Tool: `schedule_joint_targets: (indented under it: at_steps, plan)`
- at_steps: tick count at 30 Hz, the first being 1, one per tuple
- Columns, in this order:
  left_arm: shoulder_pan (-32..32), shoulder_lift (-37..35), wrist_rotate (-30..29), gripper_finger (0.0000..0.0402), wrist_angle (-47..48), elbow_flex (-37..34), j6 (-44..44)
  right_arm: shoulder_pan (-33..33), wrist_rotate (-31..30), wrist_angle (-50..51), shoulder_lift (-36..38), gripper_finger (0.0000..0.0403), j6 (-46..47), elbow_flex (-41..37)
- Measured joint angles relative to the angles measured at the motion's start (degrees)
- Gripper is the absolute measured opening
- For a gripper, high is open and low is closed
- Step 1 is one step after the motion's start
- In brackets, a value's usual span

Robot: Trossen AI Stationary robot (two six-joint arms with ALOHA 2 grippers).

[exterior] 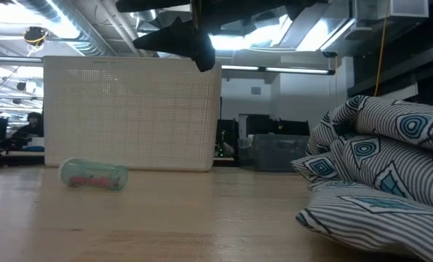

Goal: Pick & place medical supplies in basket/bin
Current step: Put the yellow pill bottle into the orange bin

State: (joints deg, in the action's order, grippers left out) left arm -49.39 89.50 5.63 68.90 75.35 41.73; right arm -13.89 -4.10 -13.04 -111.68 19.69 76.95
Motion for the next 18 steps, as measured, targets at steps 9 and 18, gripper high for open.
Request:
schedule_joint_targets:
  at_steps: [9,18]
  plan:
    - [2.7,5.6,5.1,0.0098,0.3,0.0,-4.4,0.0,0.0,0.3,0.0,0.0262,-0.2,0.0]
    - [4.3,10.2,9.0,0.0098,0.3,0.0,-10.0,0.0,0.0,0.3,0.0,0.0262,-0.2,0.0]
